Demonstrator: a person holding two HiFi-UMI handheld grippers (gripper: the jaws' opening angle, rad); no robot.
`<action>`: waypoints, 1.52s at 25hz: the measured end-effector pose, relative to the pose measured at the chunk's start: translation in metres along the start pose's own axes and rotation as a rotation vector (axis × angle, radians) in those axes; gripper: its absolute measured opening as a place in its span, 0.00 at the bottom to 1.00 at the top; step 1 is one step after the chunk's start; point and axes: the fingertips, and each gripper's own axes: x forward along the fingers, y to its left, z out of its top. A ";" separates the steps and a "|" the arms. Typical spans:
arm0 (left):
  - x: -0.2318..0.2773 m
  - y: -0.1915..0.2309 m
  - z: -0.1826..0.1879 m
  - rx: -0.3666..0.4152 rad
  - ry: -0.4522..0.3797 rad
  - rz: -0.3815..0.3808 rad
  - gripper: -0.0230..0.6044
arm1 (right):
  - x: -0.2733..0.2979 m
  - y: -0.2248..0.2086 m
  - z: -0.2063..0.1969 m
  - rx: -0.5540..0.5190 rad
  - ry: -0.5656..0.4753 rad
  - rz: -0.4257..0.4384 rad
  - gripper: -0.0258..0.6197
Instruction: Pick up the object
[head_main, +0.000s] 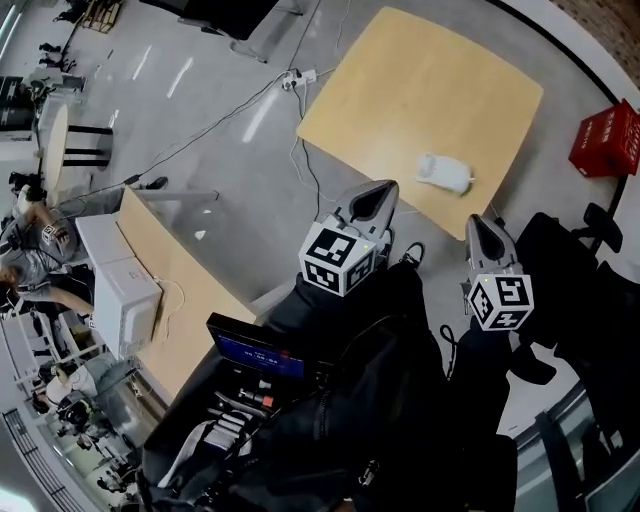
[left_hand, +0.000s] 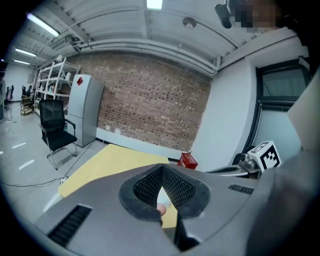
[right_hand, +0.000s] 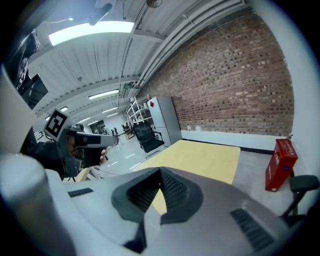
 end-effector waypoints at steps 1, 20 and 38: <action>0.003 0.003 -0.003 -0.004 0.020 -0.003 0.04 | 0.005 -0.002 0.001 -0.014 0.017 0.000 0.05; 0.062 0.072 -0.080 -0.140 0.217 0.002 0.04 | 0.139 -0.021 -0.059 -0.469 0.378 0.209 0.07; 0.041 0.111 -0.113 -0.201 0.245 0.079 0.04 | 0.248 -0.036 -0.148 -0.948 0.804 0.402 0.53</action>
